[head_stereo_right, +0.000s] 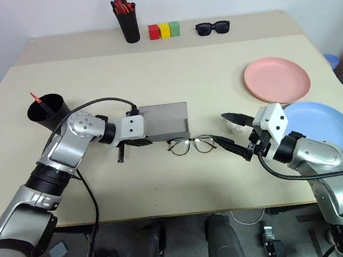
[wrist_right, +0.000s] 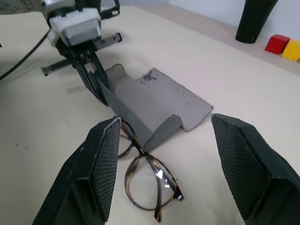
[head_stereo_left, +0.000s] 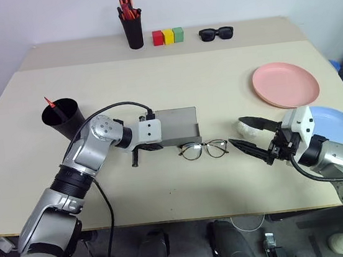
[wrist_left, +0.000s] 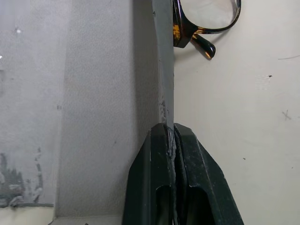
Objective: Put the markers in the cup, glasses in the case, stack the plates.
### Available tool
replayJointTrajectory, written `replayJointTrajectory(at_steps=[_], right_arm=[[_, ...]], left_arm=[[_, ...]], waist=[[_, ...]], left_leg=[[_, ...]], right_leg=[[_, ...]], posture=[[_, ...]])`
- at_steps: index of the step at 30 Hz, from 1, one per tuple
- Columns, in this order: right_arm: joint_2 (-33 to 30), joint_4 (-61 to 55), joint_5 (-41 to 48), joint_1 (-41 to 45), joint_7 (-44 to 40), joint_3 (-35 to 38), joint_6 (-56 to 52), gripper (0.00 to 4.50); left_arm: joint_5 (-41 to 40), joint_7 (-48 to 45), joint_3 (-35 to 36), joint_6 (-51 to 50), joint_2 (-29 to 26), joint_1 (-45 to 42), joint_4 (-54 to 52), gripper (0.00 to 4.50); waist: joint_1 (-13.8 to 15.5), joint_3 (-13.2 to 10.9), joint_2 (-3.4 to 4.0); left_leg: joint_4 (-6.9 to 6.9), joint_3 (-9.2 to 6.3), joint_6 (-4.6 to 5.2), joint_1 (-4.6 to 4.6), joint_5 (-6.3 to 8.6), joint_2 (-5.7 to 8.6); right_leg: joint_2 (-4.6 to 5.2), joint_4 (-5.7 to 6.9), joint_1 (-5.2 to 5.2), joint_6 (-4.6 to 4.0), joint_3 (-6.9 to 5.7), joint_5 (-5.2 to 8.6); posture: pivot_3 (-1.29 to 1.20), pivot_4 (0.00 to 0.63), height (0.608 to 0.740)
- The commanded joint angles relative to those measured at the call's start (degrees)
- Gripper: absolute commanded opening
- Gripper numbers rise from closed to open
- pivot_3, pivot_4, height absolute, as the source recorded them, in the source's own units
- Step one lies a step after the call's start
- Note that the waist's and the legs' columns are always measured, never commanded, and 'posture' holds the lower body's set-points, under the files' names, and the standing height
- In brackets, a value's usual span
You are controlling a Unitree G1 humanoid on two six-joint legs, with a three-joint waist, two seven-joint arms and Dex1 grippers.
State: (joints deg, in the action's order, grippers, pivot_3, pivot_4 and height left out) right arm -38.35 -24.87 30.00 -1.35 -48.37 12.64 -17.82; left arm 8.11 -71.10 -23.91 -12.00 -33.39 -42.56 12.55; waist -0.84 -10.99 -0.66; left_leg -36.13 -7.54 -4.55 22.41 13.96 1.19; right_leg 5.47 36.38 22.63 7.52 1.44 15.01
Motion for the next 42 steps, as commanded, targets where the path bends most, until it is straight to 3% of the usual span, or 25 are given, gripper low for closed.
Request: replayJointTrajectory(at_steps=[1, 15, 28, 37, 42], right_arm=[[0.01, -1.03, 0.11, 0.26, -0.06, 0.88, 1.61, 3.14], [-0.9, -1.64, 0.52, 2.65, -0.01, -0.36, -0.4, 3.14], [-1.2, -2.26, 0.54, 3.81, 0.21, -0.58, -1.98, 3.14], [-3.89, -0.05, -0.14, 0.63, -4.61, -1.57, -0.96, 3.14], [-4.21, 2.74, -1.36, 2.35, -7.7, -4.31, 0.46, 3.14]], left_arm=[[0.43, 0.85, 0.63, -2.29, -0.68, 0.86, -1.4, 0.04], [0.72, 3.42, 1.46, -3.83, -1.25, 1.13, -0.8, 0.04], [1.41, 3.4, 0.34, 0.95, -0.6, -0.99, 4.96, 0.04], [0.48, 2.49, 0.7, 2.16, -0.4, -1.19, 3.98, 4.28], [-2.97, 1.86, 4.41, -0.59, -1.83, 0.41, -3.26, 4.28]], waist=[[-0.02, 0.0, 0.0], [-0.16, 0.01, 0.02], [-0.12, 0.02, 0.03], [-0.15, 0.04, 0.05], [-0.3, 0.03, 0.04]], left_leg=[[-0.01, 0.0, 0.0, 0.0, 0.0, 0.0], [-0.02, 0.0, 0.0, -0.04, 0.0, -0.01], [-0.02, 0.0, 0.0, -0.1, 0.0, -0.01], [0.0, 0.0, 0.02, -0.1, 0.01, -0.01], [0.0, 0.0, 0.02, -0.09, 0.01, -0.01]], right_leg=[[0.0, 0.01, 0.0, 0.0, 0.0, 0.0], [0.0, 0.07, -0.01, 0.0, 0.0, 0.0], [0.0, 0.08, -0.06, -0.01, 0.0, 0.0], [0.0, 0.07, -0.06, 0.0, 0.0, 0.0], [0.0, 0.06, -0.05, 0.0, 0.0, 0.0]], posture=[[0.0, 0.15, 0.74], [0.0, 0.15, 0.74], [0.0, 0.15, 0.74], [0.0, 0.15, 0.74], [0.0, 0.15, 0.74]])
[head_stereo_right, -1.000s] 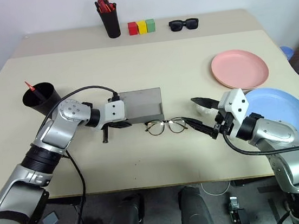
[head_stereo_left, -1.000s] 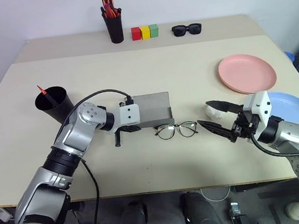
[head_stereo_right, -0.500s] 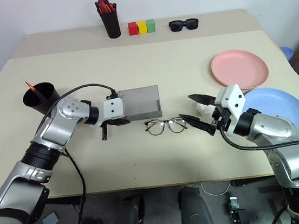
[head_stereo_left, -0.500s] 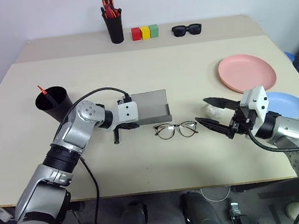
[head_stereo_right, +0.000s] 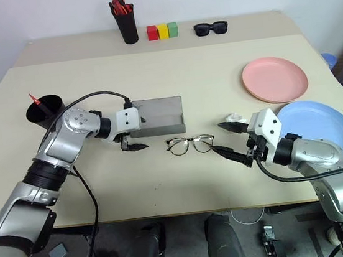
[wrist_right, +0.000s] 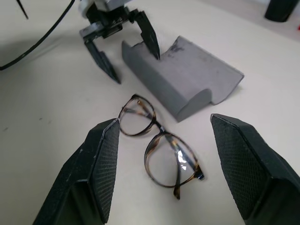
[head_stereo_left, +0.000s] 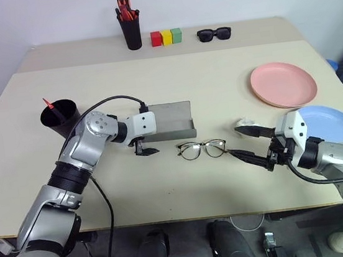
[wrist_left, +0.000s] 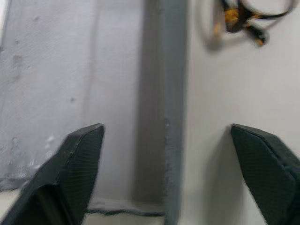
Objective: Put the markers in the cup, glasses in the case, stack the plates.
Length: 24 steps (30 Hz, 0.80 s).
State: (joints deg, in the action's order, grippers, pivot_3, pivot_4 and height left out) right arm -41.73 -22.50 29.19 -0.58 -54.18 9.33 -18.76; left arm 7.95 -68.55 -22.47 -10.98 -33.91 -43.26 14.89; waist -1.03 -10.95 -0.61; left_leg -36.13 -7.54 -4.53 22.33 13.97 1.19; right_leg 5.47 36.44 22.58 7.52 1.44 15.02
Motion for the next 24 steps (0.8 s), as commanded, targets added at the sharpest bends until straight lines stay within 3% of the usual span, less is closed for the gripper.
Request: replayJointTrajectory(at_steps=[1, 6, 10, 14, 19, 24], right_arm=[[-0.95, 0.86, -0.72, 2.31, -2.68, -1.99, 1.27, 3.14], [-0.43, 5.29, -3.58, 8.43, -5.51, -6.95, 2.52, 3.14], [-0.14, 9.47, -5.27, 13.03, -8.46, -10.02, 4.29, 3.14], [-0.96, 18.08, -6.95, 22.05, -15.13, -13.66, 4.95, 3.14], [-2.01, 29.36, -9.86, 29.61, -22.92, -16.25, 7.89, 3.14], [-1.99, 36.47, -13.34, 34.08, -26.28, -18.32, 9.26, 3.14]], left_arm=[[-4.17, -0.41, 4.5, -2.59, -1.63, 2.1, -8.08, 4.28], [-15.16, 5.34, 15.9, 0.84, 1.96, 10.41, -18.01, 4.28], [-17.73, 5.47, 18.0, -5.22, -1.78, 15.66, -25.76, 4.28], [-34.56, -3.12, 26.57, -17.23, -9.24, 22.16, -32.42, 4.28], [-43.17, -7.3, 31.65, -22.06, -16.36, 27.4, -38.19, 4.28], [-42.94, -7.75, 32.07, -19.05, -19.12, 32.04, -42.25, 4.28]], waist=[[-0.22, -0.01, 0.0], [-0.25, -0.01, 0.0], [-0.03, -0.02, 0.01], [-0.54, -0.05, 0.0], [-0.36, -0.06, 0.0], [-0.15, -0.08, 0.02]], left_leg=[[0.0, 0.0, 0.0, 0.01, 0.0, 0.0], [-0.04, -0.01, 0.0, 0.04, 0.0, -0.01], [0.01, 0.0, -0.01, 0.01, 0.0, -0.03], [-0.02, 0.05, 0.0, 0.04, 0.0, -0.03], [0.03, 0.03, 0.0, 0.04, 0.0, -0.03], [0.05, 0.04, 0.0, 0.04, 0.0, -0.03]], right_leg=[[0.0, 0.0, 0.02, 0.0, 0.0, 0.0], [0.01, 0.0, 0.04, -0.01, 0.0, -0.01], [0.01, 0.01, 0.07, -0.02, 0.01, -0.01], [0.01, -0.01, 0.07, -0.03, 0.03, -0.02], [0.01, -0.04, 0.07, -0.04, 0.01, -0.01], [0.01, -0.07, 0.07, -0.05, 0.02, -0.01]], posture=[[0.0, 0.15, 0.74], [0.0, 0.15, 0.74], [0.0, 0.15, 0.74], [0.0, 0.15, 0.74], [0.0, 0.15, 0.74], [0.0, 0.15, 0.74]])
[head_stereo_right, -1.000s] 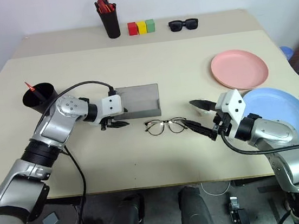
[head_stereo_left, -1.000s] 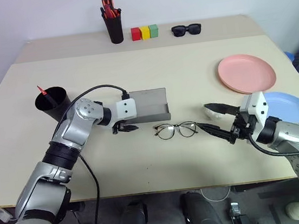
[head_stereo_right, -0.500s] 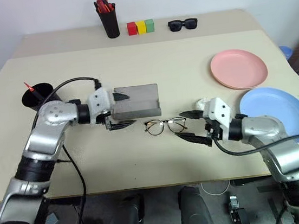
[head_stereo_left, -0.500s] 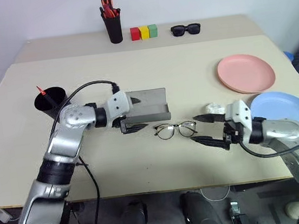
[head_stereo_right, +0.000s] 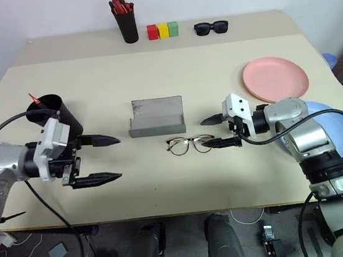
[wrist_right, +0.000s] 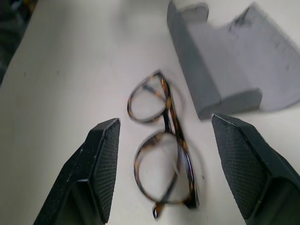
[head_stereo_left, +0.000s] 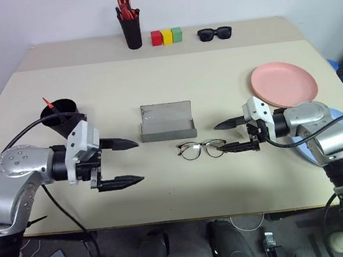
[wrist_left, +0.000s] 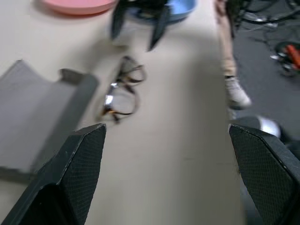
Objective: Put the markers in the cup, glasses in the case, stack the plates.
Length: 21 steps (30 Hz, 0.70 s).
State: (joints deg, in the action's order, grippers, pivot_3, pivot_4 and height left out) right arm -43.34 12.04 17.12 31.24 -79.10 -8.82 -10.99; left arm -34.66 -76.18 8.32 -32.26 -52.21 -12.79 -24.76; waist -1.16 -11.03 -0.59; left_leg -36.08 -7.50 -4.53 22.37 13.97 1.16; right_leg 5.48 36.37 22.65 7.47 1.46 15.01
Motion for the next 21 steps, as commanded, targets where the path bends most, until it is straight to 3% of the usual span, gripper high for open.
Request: replayJointTrajectory(at_steps=[1, 9, 12, 21], right_arm=[[-0.04, 3.2, -1.8, 3.1, -1.39, -0.32, 1.65, 3.14], [2.72, 10.08, -5.97, 6.8, -0.84, -1.84, 4.31, 3.14], [3.92, 9.56, -6.67, 8.17, -1.13, -3.02, 2.1, 3.14], [5.4, 4.89, -6.33, 8.9, -6.14, -6.66, -2.87, 3.14]], left_arm=[[-0.35, 0.62, 1.13, 2.39, -0.66, 2.01, -3.17, 4.28], [5.69, 4.96, -2.31, 9.37, 0.68, 5.95, -3.22, 4.28], [9.71, 6.42, -4.28, 13.72, 1.64, 6.59, -0.59, 4.28], [11.96, 8.23, -6.63, 18.27, 4.5, 6.33, 3.85, 4.28]], waist=[[-0.04, 0.0, 0.01], [-0.05, -0.02, 0.04], [-0.2, -0.02, 0.06], [-0.02, -0.02, 0.06]], left_leg=[[0.01, 0.0, 0.0, 0.0, 0.0, 0.0], [0.04, 0.02, 0.0, 0.01, 0.0, 0.0], [0.03, 0.02, 0.0, 0.0, 0.0, 0.0], [0.03, 0.02, 0.0, 0.02, 0.0, 0.0]], right_leg=[[0.0, 0.0, 0.0, 0.0, 0.0, 0.0], [0.0, 0.0, 0.04, -0.02, 0.01, -0.01], [0.0, 0.01, 0.04, -0.02, 0.01, -0.01], [-0.01, 0.01, 0.07, -0.02, 0.01, -0.02]], posture=[[0.0, 0.15, 0.74], [0.0, 0.15, 0.74], [0.0, 0.15, 0.74], [0.0, 0.15, 0.74]])
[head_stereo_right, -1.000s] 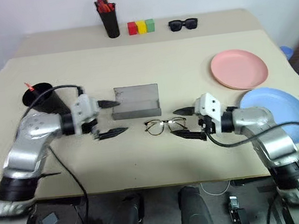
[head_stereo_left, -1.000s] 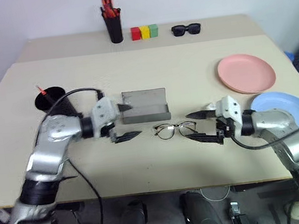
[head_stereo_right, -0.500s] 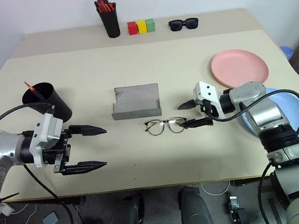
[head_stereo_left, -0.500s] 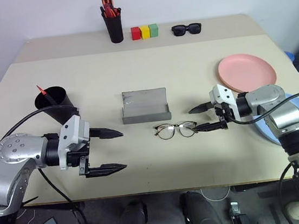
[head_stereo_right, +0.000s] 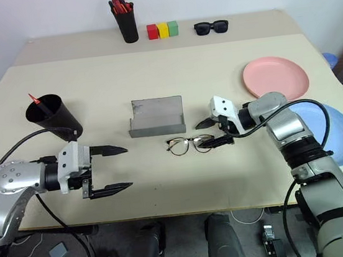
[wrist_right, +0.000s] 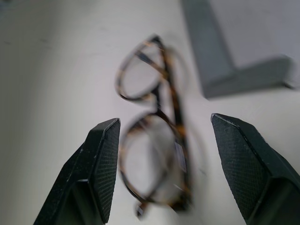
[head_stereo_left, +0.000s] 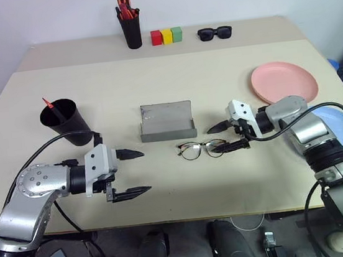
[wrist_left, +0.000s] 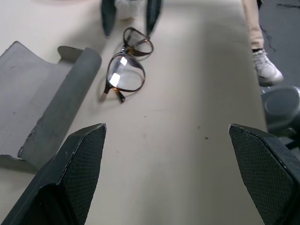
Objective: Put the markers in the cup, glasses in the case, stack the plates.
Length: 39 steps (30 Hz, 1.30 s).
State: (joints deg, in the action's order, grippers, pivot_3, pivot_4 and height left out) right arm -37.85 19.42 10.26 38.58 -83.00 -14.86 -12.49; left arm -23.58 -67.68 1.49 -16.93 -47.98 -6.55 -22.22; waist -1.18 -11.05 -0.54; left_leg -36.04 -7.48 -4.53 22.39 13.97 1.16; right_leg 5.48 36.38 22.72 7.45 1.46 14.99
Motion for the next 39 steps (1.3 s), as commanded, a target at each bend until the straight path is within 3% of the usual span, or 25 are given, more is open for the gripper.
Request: replayJointTrajectory(at_steps=[1, 22, 39], right_arm=[[-0.06, -2.54, 0.34, 1.94, -2.87, -1.11, -1.8, 3.14], [4.64, 7.33, -7.5, 11.79, -5.68, -8.89, -2.96, 3.14], [5.05, 8.18, -9.02, 13.96, -6.88, -8.45, -3.77, 3.14]], left_arm=[[1.14, -0.41, 0.03, 3.81, 0.39, 0.19, 2.1, 4.28], [1.78, -0.18, -2.12, 6.61, 0.79, 0.71, 3.5, 4.28], [2.12, 0.35, -3.51, 6.21, 1.64, -0.58, 3.73, 4.28]], waist=[[0.0, 0.0, 0.0], [-0.14, -0.01, 0.03], [-1.34, -0.02, 0.03]], left_leg=[[0.0, 0.0, 0.0, 0.0, 0.0, 0.0], [0.01, 0.0, 0.0, 0.0, 0.0, 0.0], [0.05, -0.01, 0.0, 0.0, 0.0, 0.0]], right_leg=[[0.0, 0.0, 0.0, 0.0, 0.0, 0.0], [0.0, 0.04, 0.05, 0.0, 0.0, -0.01], [0.0, 0.06, 0.08, 0.0, 0.0, -0.01]], posture=[[0.0, 0.15, 0.74], [0.0, 0.15, 0.74], [0.0, 0.15, 0.74]])
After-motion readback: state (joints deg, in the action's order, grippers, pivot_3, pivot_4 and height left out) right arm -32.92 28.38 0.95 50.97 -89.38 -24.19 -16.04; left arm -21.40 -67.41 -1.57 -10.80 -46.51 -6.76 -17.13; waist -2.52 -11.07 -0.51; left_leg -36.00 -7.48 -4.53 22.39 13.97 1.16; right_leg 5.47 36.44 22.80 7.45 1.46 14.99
